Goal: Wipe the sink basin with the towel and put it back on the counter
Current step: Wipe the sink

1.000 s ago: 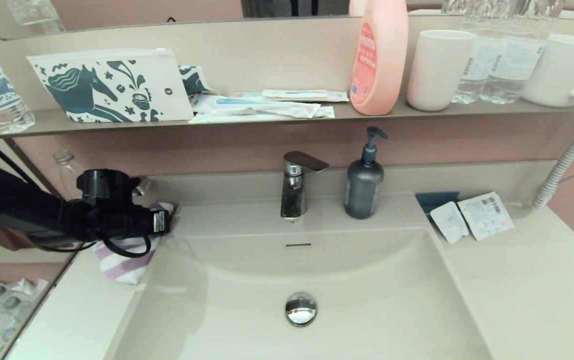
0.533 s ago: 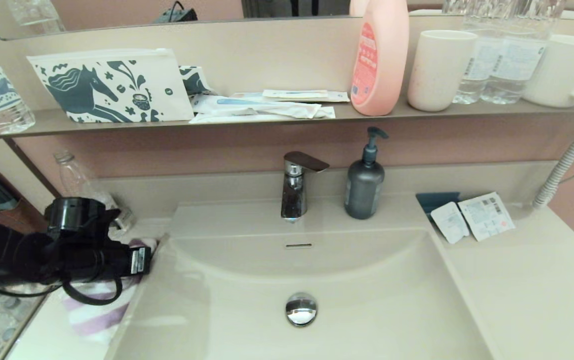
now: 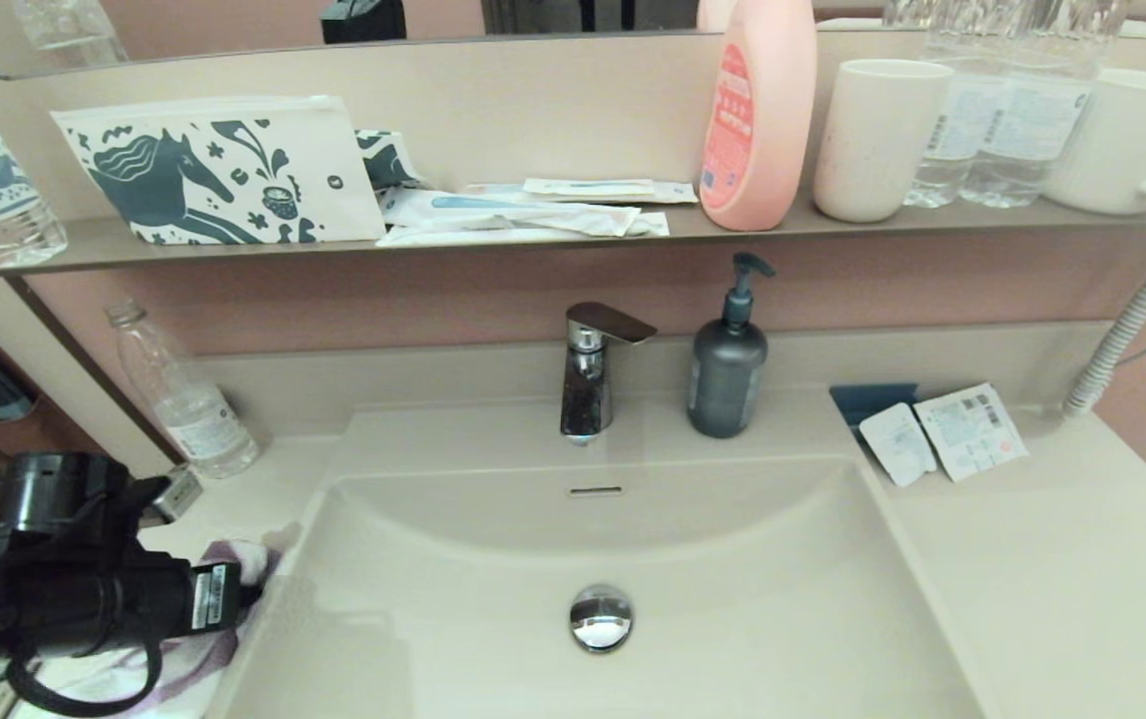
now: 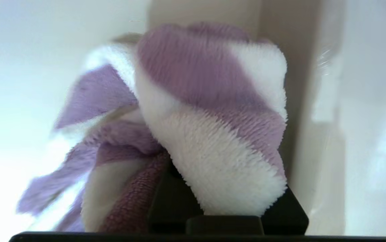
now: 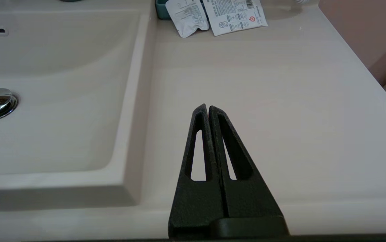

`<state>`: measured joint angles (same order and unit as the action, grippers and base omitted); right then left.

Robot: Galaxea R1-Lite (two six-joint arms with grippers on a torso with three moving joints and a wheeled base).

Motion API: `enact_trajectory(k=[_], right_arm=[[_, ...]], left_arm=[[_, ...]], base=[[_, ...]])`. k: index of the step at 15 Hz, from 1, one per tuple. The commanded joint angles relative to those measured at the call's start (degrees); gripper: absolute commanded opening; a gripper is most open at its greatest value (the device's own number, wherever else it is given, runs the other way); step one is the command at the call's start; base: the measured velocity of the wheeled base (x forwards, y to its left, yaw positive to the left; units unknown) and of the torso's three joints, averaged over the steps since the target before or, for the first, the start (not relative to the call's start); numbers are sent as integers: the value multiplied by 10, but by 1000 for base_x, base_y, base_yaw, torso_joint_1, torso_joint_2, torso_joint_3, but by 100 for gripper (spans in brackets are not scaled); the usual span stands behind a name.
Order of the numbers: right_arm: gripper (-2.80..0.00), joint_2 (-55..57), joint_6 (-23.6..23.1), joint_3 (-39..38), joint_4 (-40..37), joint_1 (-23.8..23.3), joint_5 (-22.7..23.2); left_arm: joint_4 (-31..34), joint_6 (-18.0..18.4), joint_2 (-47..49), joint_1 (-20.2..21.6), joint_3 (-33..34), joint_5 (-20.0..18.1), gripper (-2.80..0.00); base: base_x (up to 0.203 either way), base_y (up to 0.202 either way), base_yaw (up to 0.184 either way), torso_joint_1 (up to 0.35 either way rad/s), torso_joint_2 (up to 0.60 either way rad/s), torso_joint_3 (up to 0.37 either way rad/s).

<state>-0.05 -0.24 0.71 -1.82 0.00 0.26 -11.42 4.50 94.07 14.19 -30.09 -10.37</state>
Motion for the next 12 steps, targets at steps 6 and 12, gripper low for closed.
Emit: enact_trajectory(k=[6, 12], right_arm=[[-280, 0, 0, 0, 0, 0, 0], [-280, 0, 0, 0, 0, 0, 0]], left_arm=[[95, -117, -139, -117, -143, 95, -280], [299, -114, -208, -111, -156, 252, -280]], base=[[0, 0, 0, 0, 0, 0], [0, 0, 0, 0, 0, 0]])
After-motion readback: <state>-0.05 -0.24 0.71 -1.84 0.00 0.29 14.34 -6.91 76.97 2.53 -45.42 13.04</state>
